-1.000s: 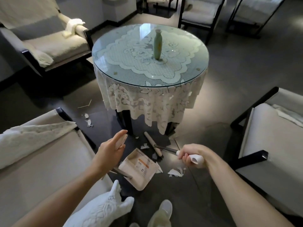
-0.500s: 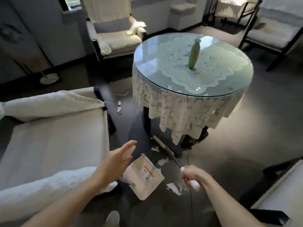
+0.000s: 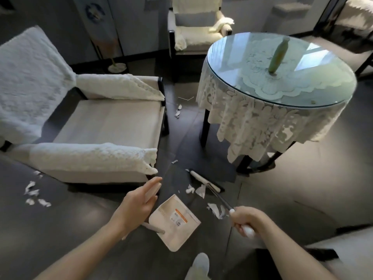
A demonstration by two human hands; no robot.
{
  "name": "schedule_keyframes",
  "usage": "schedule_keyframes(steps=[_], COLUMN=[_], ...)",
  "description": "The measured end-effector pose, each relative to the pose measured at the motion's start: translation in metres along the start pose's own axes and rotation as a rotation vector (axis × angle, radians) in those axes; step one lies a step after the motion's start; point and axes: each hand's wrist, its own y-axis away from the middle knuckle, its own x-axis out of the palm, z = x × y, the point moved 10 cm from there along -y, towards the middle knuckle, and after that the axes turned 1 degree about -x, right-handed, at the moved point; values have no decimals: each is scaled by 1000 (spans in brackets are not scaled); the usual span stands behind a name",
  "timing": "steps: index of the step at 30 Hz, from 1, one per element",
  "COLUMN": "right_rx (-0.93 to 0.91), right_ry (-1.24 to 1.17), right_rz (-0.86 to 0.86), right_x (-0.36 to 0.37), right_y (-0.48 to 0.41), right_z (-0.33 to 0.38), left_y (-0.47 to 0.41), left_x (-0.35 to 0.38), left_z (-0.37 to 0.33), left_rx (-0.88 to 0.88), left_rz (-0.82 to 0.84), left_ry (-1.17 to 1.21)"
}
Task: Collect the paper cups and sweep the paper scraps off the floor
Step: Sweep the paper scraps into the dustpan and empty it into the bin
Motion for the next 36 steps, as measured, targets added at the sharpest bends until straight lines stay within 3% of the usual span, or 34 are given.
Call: schedule_keyframes(steps=[3,10,19,28,33,36], right_rx=[11,104,-95,-194,-194,-216], right_ry=[187,-501,-531,-151,50,362], right_rz=[34,124,80,-14,29,15], right_x=[34,45,23,-39,-42,-39], right_y=[35,68,36,-52,-91,-99], right_z=[-28,-59,-24,57,81,88], left_y=[41,109,127,122,111,108], left_x=[4,19,28,48,43,39], left_z=[17,34,36,43,42,36], left_rx=[-55,-169,-266,-366,-348,-305], left_rz=[-75,-120,-138,-277,-298,-319], left_ry=[55,45,38,46,-85,-115])
